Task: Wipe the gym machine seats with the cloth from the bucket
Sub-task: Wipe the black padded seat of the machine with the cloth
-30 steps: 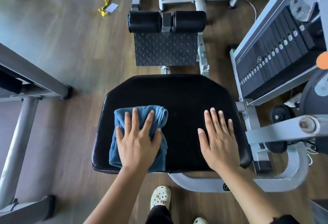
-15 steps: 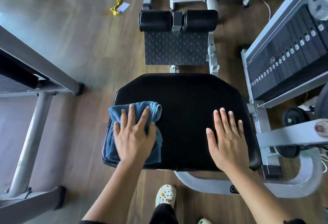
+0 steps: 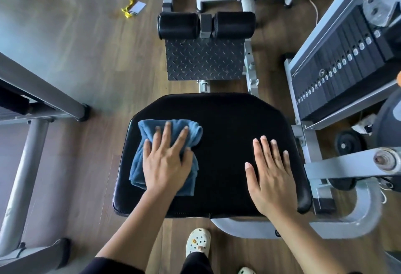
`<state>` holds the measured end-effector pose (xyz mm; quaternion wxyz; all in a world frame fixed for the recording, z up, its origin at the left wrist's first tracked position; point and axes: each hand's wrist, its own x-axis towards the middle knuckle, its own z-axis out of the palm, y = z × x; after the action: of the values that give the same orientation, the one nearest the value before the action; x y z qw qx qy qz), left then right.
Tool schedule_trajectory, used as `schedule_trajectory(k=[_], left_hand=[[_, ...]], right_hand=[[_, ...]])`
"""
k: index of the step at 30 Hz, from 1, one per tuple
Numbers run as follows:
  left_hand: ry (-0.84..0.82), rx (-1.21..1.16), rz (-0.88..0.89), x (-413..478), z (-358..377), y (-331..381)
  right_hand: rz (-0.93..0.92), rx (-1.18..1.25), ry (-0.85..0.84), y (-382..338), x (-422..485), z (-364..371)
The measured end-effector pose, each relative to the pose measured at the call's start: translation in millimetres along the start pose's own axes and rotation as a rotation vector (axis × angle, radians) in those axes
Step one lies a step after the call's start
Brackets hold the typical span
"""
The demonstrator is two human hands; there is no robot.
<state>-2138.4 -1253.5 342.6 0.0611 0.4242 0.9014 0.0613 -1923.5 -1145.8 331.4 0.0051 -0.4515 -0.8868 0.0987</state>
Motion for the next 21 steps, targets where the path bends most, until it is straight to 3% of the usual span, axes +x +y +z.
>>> schedule_trajectory(k=[3,6,9,12,15,18,21], left_hand=[[-0.009,-0.002,0.157,-19.8,-5.2,-26.3],[0.029,0.007,-0.027,0.1,-11.4,-48.3],[0.009,-0.02,-0.165,34.7,-1.9,-16.8],[-0.003,-0.023,0.061,33.0,5.8,11.2],[0.001,-0.017,0.26,15.4,2.0,-12.5],[0.027,-0.025,0.108,36.0,-4.3,-36.3],[0.026,-0.014,-0.048,69.4,2.8,-6.9]], right_hand=[[0.006,0.007,-0.004,0.2,0.2,-0.3],[0.012,-0.003,-0.013,0.1,0.0,0.7],[0.009,0.007,-0.008,-0.4,-0.2,-0.4],[0.011,0.023,-0.003,-1.3,-0.2,-2.8],[0.009,0.039,-0.009,-1.0,0.4,-2.9],[0.02,0.043,-0.014,-0.8,-0.4,-1.8],[0.019,0.047,-0.016,-0.8,-0.2,-0.9]])
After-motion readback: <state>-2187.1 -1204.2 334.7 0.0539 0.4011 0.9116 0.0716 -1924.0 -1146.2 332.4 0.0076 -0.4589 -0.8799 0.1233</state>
